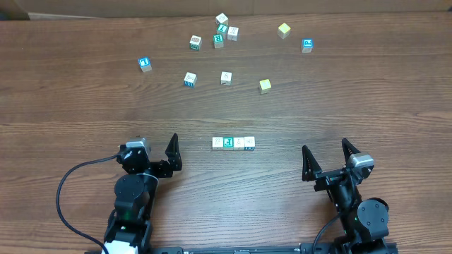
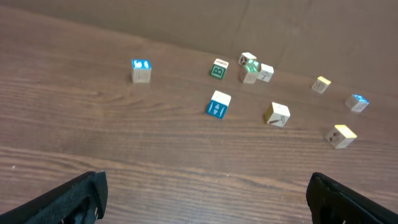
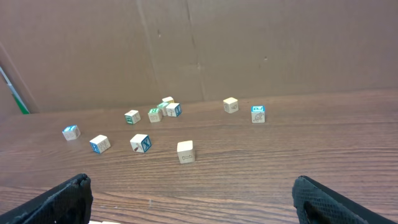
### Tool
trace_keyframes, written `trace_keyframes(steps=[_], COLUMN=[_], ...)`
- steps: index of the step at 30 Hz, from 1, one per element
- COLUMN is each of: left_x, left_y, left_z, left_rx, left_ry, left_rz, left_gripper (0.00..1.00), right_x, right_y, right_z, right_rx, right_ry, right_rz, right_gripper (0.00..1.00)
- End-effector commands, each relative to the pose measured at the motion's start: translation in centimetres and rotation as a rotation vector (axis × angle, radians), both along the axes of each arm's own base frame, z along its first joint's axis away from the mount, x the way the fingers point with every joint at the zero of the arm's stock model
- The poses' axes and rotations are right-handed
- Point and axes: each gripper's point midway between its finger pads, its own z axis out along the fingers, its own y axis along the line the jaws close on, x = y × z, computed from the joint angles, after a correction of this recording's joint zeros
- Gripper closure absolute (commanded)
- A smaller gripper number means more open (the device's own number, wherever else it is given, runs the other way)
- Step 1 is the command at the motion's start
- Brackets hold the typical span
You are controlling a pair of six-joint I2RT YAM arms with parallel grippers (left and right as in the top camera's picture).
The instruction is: Form a horizontal line
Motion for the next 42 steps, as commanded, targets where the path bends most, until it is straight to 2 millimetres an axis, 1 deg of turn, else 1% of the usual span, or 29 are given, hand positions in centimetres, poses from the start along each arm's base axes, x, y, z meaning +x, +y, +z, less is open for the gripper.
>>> trace_keyframes(steps=[1, 5, 11, 15, 19, 23, 24, 30, 35, 42], left_x=[-0.6, -1.1, -2.0, -2.6, -3.4, -3.9, -4.0, -4.3, -4.3, -4.3], left_y=[0.3, 0.8, 1.6, 1.8, 1.9, 2.2, 2.2, 2.2, 2.6, 4.3], left_z=[-0.2, 0.1, -0.1, 0.1, 0.9, 1.1, 1.8, 4.3, 4.3, 4.3], left_rx=[-0.006, 0.002, 0.015, 0.015, 0.008, 0.019, 0.05, 0.088, 0.114, 0.12], left_ry=[0.002, 0.001, 0.016, 0.012, -0.02, -0.033, -0.067, -0.175, -0.179, -0.175], left_rz=[0.015, 0.033, 0.07, 0.073, 0.076, 0.081, 0.071, 0.063, 0.075, 0.144], left_gripper=[0.01, 0.0, 0.01, 0.0, 0.0, 0.0, 0.0, 0.0, 0.0, 0.0], right_x=[0.0, 0.0, 0.0, 0.0, 0.0, 0.0, 0.0, 0.0, 0.0, 0.0], right_y=[0.1, 0.1, 0.1, 0.1, 0.1, 0.1, 0.1, 0.1, 0.1, 0.1], right_z=[-0.1, -0.1, -0.1, -0.1, -0.1, -0.1, -0.1, -0.1, -0.1, -0.1], right_rx=[-0.003, -0.003, -0.003, -0.003, -0.003, -0.003, -0.003, -0.003, -0.003, -0.003], right_ry=[-0.008, -0.008, -0.008, -0.008, -0.008, -0.008, -0.008, -0.008, -0.008, -0.008], right_rz=[0.003, 0.003, 0.003, 0.003, 0.003, 0.003, 0.003, 0.003, 0.003, 0.003], right_gripper=[0.0, 0.0, 0.0, 0.0, 0.0, 0.0, 0.0, 0.0, 0.0, 0.0])
